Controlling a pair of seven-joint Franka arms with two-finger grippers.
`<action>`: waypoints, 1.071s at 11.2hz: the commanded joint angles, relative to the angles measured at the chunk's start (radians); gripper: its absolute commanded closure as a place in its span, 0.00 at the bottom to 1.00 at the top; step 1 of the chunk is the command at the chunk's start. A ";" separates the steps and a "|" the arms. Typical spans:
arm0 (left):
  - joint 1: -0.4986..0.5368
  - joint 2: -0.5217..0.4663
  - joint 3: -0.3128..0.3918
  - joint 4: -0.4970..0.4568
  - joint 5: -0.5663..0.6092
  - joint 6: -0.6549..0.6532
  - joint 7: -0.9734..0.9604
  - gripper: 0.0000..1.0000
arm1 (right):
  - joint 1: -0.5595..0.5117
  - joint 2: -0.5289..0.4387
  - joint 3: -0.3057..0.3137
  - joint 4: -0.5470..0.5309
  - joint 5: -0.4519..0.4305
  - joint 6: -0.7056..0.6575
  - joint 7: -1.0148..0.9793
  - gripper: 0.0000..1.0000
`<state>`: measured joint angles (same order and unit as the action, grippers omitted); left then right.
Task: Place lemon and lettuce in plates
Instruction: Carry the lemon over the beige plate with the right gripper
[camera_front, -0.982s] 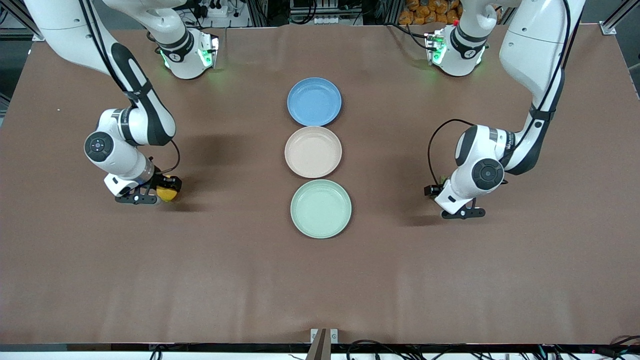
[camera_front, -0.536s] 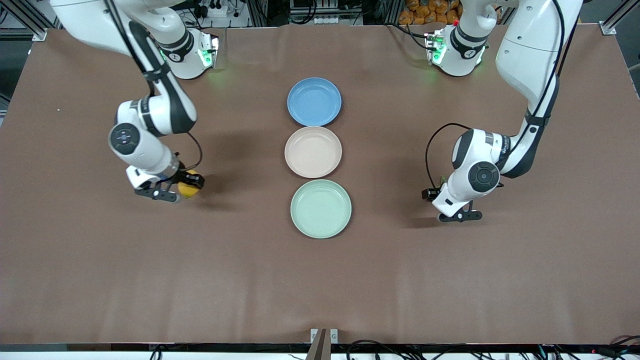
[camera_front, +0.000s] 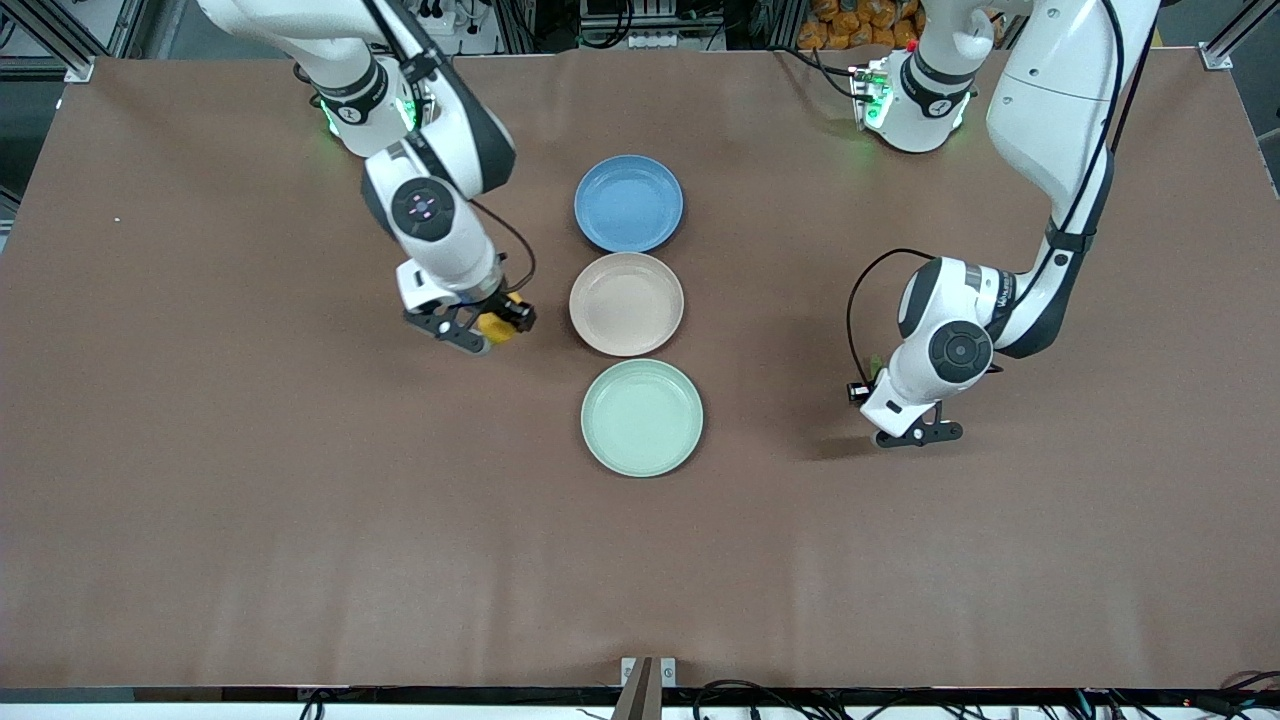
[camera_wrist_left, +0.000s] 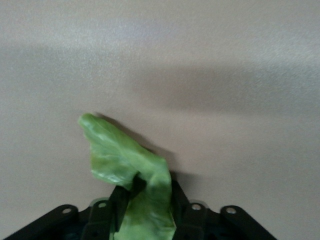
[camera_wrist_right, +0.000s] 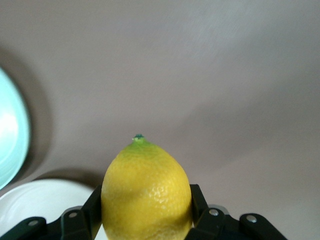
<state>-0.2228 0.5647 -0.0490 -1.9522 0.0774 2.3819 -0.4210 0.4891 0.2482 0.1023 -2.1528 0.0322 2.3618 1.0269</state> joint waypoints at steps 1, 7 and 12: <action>-0.026 -0.005 -0.002 0.058 0.016 0.007 -0.042 1.00 | 0.073 0.026 0.013 0.001 0.041 0.081 0.146 1.00; -0.030 -0.051 -0.067 0.153 0.001 0.000 -0.175 1.00 | 0.241 0.207 0.013 0.131 0.015 0.183 0.435 1.00; -0.074 -0.036 -0.216 0.228 0.004 -0.021 -0.439 1.00 | 0.258 0.257 0.013 0.157 -0.060 0.183 0.496 0.49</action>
<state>-0.2600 0.5191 -0.2208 -1.7503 0.0772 2.3809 -0.7593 0.7544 0.4918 0.1182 -2.0213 0.0101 2.5471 1.4929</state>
